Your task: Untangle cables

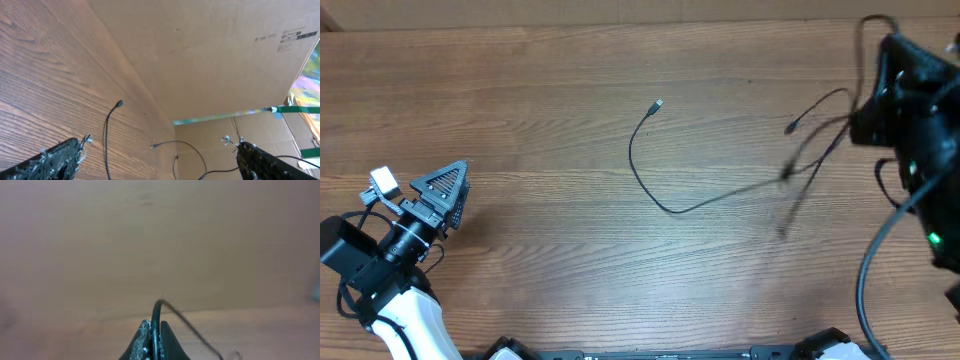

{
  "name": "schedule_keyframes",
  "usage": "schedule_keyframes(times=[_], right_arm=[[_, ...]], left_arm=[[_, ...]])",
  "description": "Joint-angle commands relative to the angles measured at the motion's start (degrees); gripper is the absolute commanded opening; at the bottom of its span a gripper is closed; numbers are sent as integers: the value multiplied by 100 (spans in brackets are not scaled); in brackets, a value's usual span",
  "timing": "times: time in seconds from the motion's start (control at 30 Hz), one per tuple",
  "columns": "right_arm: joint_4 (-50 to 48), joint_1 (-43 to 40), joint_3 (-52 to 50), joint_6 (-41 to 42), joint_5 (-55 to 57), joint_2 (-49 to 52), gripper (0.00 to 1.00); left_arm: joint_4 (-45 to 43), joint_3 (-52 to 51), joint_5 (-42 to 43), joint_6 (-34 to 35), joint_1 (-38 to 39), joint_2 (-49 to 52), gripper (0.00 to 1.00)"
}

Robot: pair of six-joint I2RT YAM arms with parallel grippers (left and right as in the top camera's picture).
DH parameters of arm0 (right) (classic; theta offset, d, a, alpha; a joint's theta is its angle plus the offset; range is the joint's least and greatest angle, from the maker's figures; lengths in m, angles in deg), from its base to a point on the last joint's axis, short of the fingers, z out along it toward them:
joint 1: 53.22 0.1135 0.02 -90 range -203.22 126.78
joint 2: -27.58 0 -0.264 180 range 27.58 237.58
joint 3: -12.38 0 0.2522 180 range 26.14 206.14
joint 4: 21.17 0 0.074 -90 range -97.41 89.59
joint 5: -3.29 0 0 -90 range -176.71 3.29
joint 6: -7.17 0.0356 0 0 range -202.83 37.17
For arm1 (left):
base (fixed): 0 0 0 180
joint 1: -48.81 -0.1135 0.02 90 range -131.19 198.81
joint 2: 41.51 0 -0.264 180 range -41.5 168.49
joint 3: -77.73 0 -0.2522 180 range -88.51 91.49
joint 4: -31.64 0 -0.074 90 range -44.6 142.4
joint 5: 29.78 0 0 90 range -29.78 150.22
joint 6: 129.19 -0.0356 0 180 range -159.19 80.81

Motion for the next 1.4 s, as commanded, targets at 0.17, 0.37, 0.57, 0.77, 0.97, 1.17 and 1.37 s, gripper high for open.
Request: schedule_keyframes(times=[0.17, 0.37, 0.57, 0.77, 0.97, 1.17, 1.37], right_arm=[[-76, -7, 87, -2138, -3930, -238, 4], [-205, -7, 79, -2140, -3123, -35, 4], [-1290, -7, 76, -1912, -3154, -13, 4], [-999, -7, 76, -3018, -2730, 656, 4], [-732, -7, 76, -3099, -975, 1775, 4], [-876, 4, 76, -2863, 162, 2426, 4], [-1917, 4, 79, -2369, 162, 2105, 4]], left_arm=[[-9, 96, 85, -131, -20, -28, 100], [-9, 96, 85, -131, -20, -28, 99], [-9, 96, 85, -133, -20, -28, 100], [-9, 96, 85, -131, -20, -28, 100], [-9, 96, 85, -131, -20, -28, 100], [-9, 96, 85, -131, -20, -28, 100], [-9, 96, 85, -131, -20, -28, 99]])
